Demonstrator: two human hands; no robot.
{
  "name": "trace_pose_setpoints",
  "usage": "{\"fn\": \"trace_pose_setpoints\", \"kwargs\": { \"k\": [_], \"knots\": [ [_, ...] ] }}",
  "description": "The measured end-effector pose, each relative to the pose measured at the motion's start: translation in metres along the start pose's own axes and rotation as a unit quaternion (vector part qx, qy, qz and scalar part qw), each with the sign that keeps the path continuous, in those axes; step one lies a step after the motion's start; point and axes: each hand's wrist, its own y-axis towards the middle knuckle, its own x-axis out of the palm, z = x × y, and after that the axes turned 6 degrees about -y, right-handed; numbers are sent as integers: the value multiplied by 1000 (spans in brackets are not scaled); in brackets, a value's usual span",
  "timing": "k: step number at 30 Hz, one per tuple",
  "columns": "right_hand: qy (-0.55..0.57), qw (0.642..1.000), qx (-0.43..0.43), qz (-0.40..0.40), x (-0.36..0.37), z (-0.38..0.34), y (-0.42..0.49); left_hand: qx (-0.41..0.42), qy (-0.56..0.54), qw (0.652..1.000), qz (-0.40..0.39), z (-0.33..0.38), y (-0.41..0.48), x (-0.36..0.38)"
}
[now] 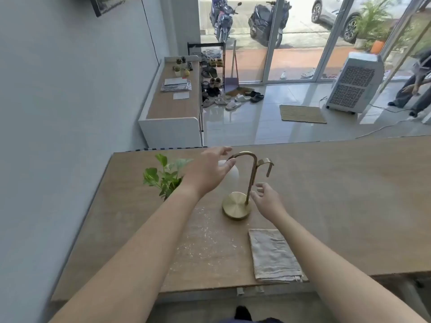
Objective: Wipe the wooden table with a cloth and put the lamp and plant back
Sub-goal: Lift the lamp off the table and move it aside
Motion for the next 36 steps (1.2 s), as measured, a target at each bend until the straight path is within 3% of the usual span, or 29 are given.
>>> {"fn": "trace_pose_setpoints", "kwargs": {
  "k": [7, 13, 25, 36],
  "knots": [
    [-4, 997, 13, -79, 23, 7, 31, -10, -17, 1000, 13, 7, 17, 12],
    [-29, 998, -21, -51, 33, 19, 33, -30, -20, 999, 25, 6, 20, 8],
    [-123, 991, -32, -27, 35, 17, 37, -13, -3, 999, -34, 9, 47, -3],
    [-131, 991, -30, 9, 12, -22, 118, 32, 18, 999, -36, 0, 137, -18]
  ]
}}
